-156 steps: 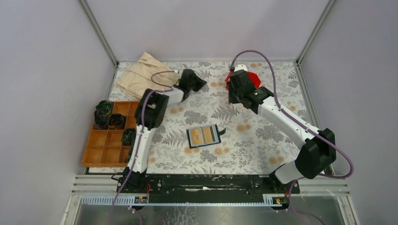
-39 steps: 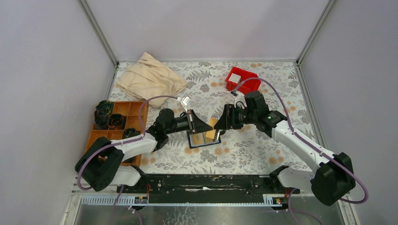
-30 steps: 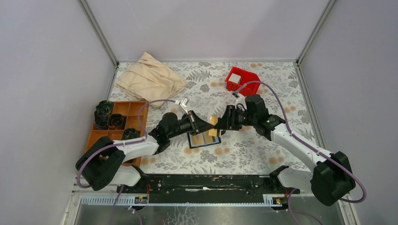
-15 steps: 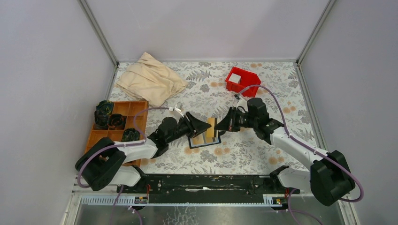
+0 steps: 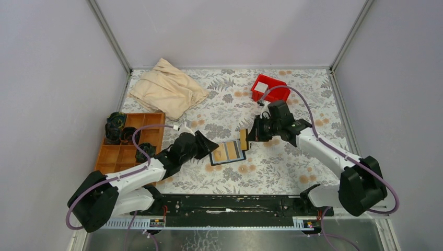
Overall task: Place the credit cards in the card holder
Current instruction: Adjust the credit card, then turn over the card slot in the card holder.
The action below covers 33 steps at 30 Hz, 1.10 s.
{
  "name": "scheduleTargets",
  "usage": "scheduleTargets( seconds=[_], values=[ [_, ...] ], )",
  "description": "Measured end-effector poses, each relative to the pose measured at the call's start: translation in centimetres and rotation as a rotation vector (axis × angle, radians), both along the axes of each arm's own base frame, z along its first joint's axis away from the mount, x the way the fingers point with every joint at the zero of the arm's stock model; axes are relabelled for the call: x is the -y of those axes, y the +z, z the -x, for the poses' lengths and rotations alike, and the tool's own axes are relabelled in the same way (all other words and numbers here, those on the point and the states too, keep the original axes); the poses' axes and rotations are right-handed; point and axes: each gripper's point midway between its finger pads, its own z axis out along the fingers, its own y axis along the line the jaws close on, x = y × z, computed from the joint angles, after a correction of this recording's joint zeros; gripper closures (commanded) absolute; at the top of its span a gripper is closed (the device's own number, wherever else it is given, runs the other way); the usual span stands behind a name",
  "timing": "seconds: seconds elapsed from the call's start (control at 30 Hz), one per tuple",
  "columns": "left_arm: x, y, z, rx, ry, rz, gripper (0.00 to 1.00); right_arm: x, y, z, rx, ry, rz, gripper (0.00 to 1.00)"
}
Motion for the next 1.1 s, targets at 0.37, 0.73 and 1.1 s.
scheduleTargets(
  seconds=[0.37,0.73,1.1],
  values=[
    [-1.9,-3.9,1.2,-0.093,-0.003,-0.158,0.57,2.0,-4.9,0.2,-0.096,-0.004,0.185,1.00],
    [-2.2,-6.0,1.6,-0.141,-0.019,-0.215,0.57,1.8,-5.8,-0.2,-0.118,0.001,0.199,1.00],
    [-2.4,-7.5,2.0,-0.181,-0.033,-0.252,0.57,1.2,-6.5,-0.8,-0.117,0.003,0.185,1.00]
  ],
)
